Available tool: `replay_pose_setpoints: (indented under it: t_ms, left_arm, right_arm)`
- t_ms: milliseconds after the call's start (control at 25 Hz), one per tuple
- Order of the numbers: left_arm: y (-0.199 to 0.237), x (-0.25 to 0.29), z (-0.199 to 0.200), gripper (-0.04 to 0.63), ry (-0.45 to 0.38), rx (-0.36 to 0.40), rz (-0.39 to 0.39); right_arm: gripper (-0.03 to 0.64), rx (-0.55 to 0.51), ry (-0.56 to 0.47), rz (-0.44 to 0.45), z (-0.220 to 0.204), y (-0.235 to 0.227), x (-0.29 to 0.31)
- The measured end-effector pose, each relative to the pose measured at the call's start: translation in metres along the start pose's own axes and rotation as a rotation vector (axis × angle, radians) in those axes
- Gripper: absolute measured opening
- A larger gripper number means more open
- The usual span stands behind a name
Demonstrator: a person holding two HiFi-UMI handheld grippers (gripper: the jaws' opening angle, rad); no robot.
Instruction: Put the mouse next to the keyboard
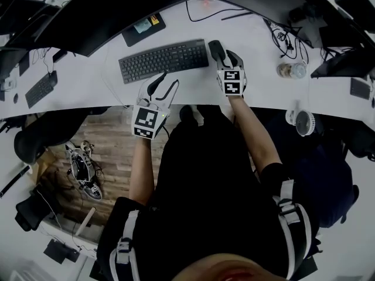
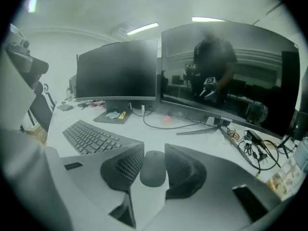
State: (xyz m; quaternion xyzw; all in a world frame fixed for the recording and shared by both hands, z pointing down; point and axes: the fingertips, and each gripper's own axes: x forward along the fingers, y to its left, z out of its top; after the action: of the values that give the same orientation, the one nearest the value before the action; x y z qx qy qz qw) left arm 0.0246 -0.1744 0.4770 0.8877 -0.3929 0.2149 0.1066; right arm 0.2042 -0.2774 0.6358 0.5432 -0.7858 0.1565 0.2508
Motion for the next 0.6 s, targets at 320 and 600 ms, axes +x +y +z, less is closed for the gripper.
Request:
replay_pose_setpoints:
  t_ms: [320,600]
  left_arm:
    - [0.003,-0.021,-0.005,0.153,-0.026,-0.002,0.011]
    - [0.015,-0.04,-0.01,0.111,-0.045,-0.013,0.023]
  right_arm:
    - [0.003,-0.002,-0.05,0.0,0.008,0.007,-0.035]
    - [0.003,-0.057,-0.087,0.049,0.027,0.032,-0.056]
